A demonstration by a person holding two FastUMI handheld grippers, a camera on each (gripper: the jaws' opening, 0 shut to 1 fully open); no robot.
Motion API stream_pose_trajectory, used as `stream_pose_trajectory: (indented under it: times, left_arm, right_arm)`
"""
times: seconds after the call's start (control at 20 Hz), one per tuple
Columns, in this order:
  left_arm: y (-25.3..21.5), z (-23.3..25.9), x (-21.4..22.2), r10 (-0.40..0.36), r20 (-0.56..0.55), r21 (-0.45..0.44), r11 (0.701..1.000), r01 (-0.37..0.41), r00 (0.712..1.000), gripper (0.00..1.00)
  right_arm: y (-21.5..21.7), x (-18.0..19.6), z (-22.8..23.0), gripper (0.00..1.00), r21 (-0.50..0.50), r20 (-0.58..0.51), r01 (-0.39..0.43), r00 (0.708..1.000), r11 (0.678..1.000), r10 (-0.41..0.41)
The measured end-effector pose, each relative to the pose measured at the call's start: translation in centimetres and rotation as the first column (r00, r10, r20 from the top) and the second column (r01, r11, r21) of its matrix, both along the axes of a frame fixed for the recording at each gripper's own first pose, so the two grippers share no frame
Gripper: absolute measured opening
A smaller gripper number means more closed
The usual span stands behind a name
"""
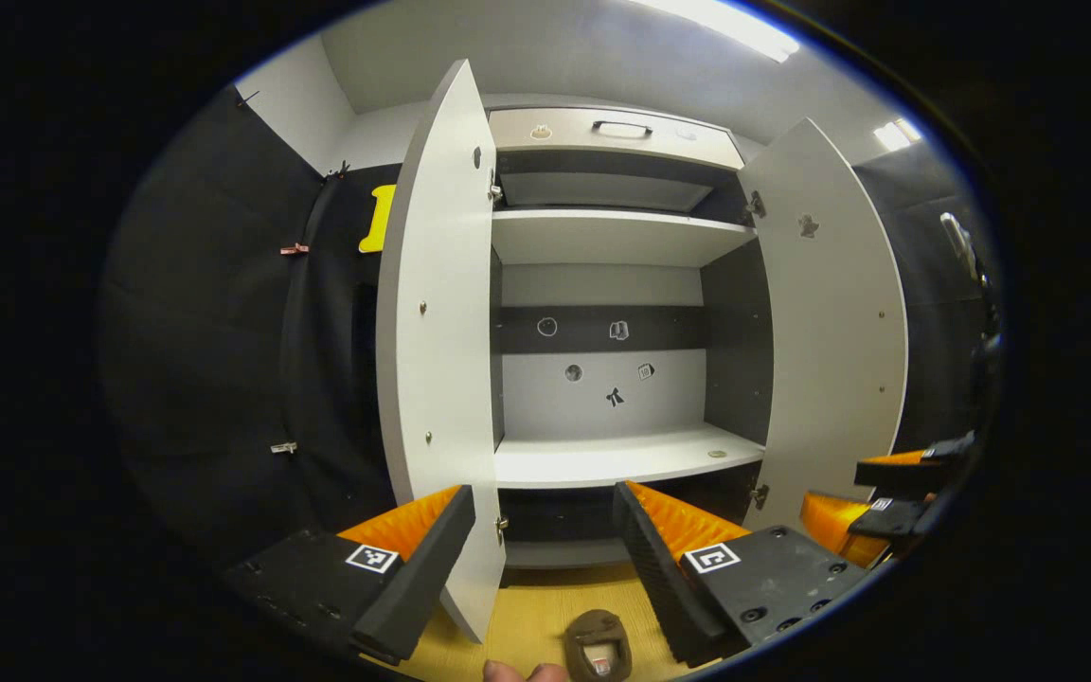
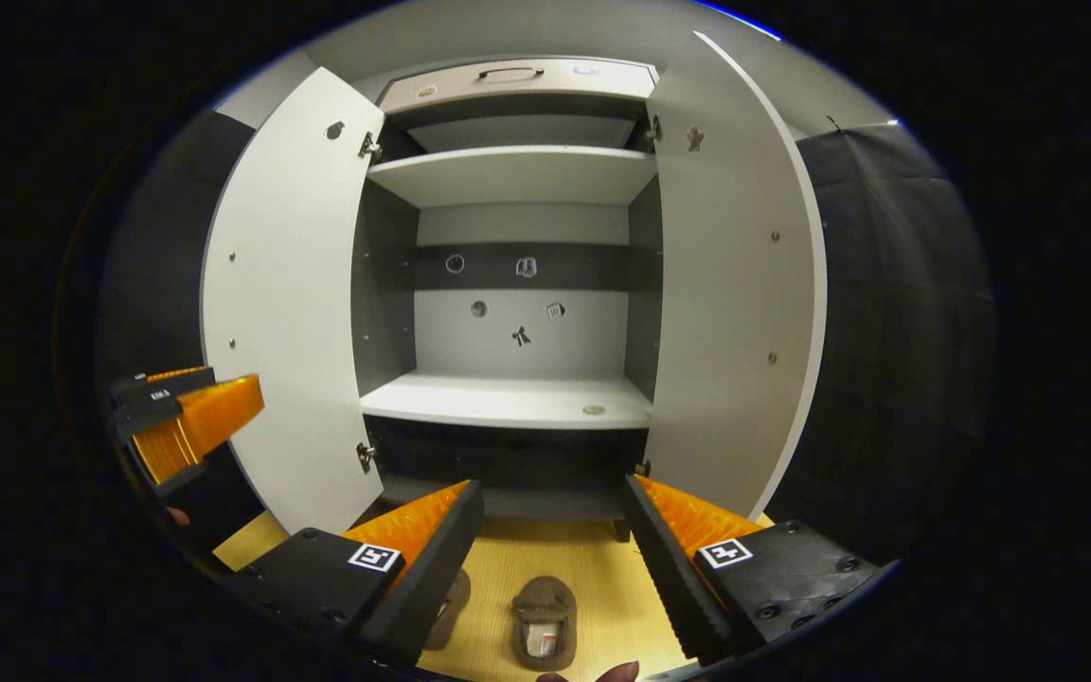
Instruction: Grab one shoe with the right hand and put it into the shoe cabinet, grab the other shoe with the left hand and put it into the shoe cabinet; then close the right door with the right hand and the left door with the left hand.
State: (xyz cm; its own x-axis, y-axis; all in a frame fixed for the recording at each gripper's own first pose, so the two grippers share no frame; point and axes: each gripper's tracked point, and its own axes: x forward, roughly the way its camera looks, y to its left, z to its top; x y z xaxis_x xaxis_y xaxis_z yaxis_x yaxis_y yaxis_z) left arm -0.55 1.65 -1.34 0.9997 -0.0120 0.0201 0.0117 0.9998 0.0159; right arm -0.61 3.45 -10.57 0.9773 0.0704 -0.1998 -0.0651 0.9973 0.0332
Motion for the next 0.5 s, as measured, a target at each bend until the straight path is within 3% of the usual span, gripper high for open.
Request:
stream_pose_trajectory:
  times: [0.25, 0.5]
  left_arm:
    - [0.3, -3.2, -0.4, 0.009, -0.068, 0.014, 1.000, -0.008, 0.998, 0.94]
    - [0.7, -5.8, -1.0, 0.014, -0.122, 0.024, 1.000, -0.011, 0.992, 0.94]
  right_arm:
    - [1.8, -1.4, -10.5, 0.99, 0.061, -0.236, -0.048, 0.970, 0.997, 0.061]
    - [3.0, -0.7, -17.4, 0.99, 0.072, -0.344, -0.062, 0.935, 0.995, 0.083]
